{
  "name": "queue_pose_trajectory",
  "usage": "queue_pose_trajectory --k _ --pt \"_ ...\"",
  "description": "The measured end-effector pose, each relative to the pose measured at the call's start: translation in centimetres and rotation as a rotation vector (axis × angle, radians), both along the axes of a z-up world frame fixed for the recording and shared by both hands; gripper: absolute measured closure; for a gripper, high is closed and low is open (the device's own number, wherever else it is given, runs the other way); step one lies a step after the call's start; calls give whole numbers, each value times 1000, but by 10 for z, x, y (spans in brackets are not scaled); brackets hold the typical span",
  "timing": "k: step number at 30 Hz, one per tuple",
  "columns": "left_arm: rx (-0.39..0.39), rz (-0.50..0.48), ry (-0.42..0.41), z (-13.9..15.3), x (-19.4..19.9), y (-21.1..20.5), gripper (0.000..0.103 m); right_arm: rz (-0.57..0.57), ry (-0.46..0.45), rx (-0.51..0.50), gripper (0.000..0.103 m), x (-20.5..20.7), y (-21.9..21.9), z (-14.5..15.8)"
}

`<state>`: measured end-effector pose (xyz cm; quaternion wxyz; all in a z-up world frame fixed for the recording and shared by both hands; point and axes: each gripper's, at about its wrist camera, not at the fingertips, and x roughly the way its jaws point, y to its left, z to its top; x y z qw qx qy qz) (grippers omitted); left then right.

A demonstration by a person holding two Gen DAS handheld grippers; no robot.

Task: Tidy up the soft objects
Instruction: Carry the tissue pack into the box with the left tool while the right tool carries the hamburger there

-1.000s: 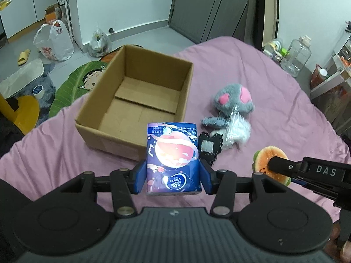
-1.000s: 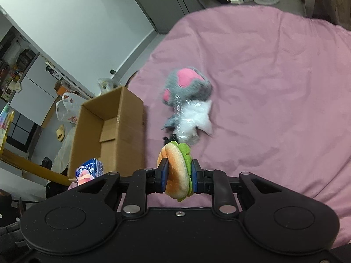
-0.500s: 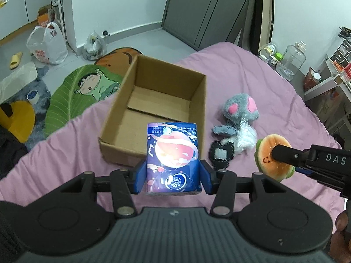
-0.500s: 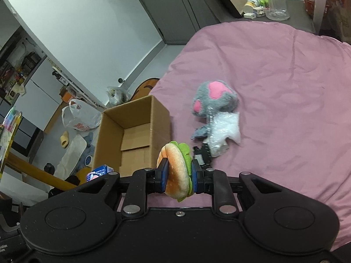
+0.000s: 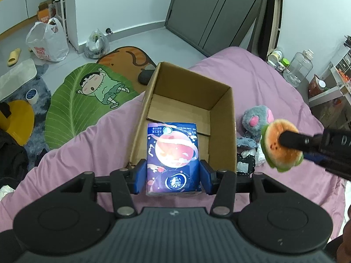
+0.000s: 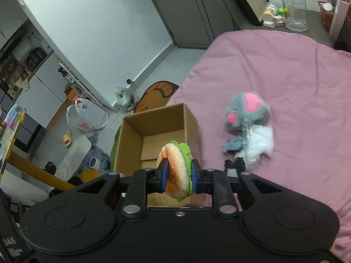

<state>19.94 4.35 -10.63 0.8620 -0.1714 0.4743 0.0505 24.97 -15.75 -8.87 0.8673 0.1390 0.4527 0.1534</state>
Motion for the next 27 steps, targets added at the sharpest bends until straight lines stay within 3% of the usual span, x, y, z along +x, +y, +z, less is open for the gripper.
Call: queue_pose_trajectory --k 14,27 --pt "-1 -45 50 -19 41 10 53 35 45 -24 81 47 30 -11" --pt "-15 3 157 -38 56 15 50 101 100 -40 81 66 41 -23"
